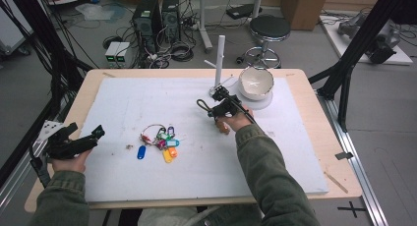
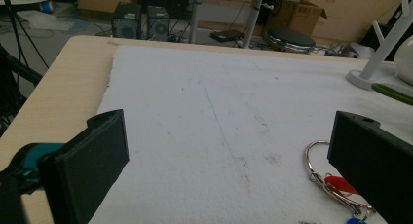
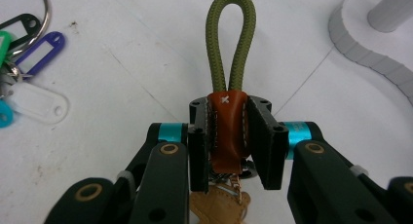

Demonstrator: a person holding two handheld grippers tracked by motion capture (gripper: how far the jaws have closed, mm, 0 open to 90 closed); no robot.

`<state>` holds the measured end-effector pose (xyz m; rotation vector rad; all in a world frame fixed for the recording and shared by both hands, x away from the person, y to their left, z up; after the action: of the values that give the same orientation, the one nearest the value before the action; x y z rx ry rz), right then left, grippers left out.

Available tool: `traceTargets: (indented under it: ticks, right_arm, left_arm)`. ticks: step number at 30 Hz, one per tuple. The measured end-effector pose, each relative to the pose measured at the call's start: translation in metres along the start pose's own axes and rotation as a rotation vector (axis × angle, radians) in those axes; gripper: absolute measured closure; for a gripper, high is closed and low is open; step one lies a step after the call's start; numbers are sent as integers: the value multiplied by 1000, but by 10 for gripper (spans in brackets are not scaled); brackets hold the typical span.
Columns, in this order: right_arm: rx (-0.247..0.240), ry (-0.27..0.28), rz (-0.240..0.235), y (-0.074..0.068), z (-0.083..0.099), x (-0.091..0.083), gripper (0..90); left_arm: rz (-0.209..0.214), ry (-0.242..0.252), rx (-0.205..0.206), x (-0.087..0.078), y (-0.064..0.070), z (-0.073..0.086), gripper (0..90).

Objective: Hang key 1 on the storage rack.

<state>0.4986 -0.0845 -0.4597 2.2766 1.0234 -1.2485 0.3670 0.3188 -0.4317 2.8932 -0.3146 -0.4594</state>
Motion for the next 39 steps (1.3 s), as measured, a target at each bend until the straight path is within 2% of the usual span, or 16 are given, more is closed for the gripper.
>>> traceTargets:
  ticks: [4, 8, 9, 13, 14, 15, 19, 24, 25, 32, 39]
  right_arm:
    - [11, 4, 5, 1, 0, -7, 714]
    - [6, 31, 8, 2, -2, -18, 714]
    - [12, 51, 7, 3, -3, -25, 714]
    - [16, 74, 12, 6, -5, -36, 714]
    - [14, 94, 15, 8, -8, -45, 714]
    - [14, 94, 15, 8, -8, -45, 714]
    - [23, 154, 22, 15, -18, -67, 714]
    - [20, 176, 53, 20, -22, -83, 713]
    - [12, 181, 68, 21, -25, -92, 713]
    - [-15, 198, 102, 23, -37, -116, 711]
    - [-11, 204, 116, 29, -41, -123, 711]
  left_arm:
    - [3, 0, 0, 0, 0, 0, 17]
    - [3, -1, -2, 0, 0, 0, 17]
    - [2, -1, -1, 0, 0, 0, 17]
    - [-1, 2, -5, 0, -1, 0, 17]
    - [-5, 4, -9, 0, -1, -1, 17]
    - [-5, 4, -9, 0, -1, -1, 17]
    - [-10, 9, -15, 0, -2, -1, 17]
    - [-4, 9, -15, 1, -2, -1, 17]
    - [-4, 7, -14, 1, -2, -1, 17]
    - [-5, 9, -16, 1, -2, -1, 17]
    - [-5, 8, -19, 2, -2, -1, 17]
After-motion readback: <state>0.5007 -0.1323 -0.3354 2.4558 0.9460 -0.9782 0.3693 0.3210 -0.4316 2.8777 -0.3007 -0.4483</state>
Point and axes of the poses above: each handheld gripper's, and its own axes: x roughly forward along the jaws, z roughly out of its underside, y roughly to its right, the point moved 8 cm from there along x, roughly forward along the jaws, and after that the axes turned 2 degrees about -x, right-handed, at the moved point
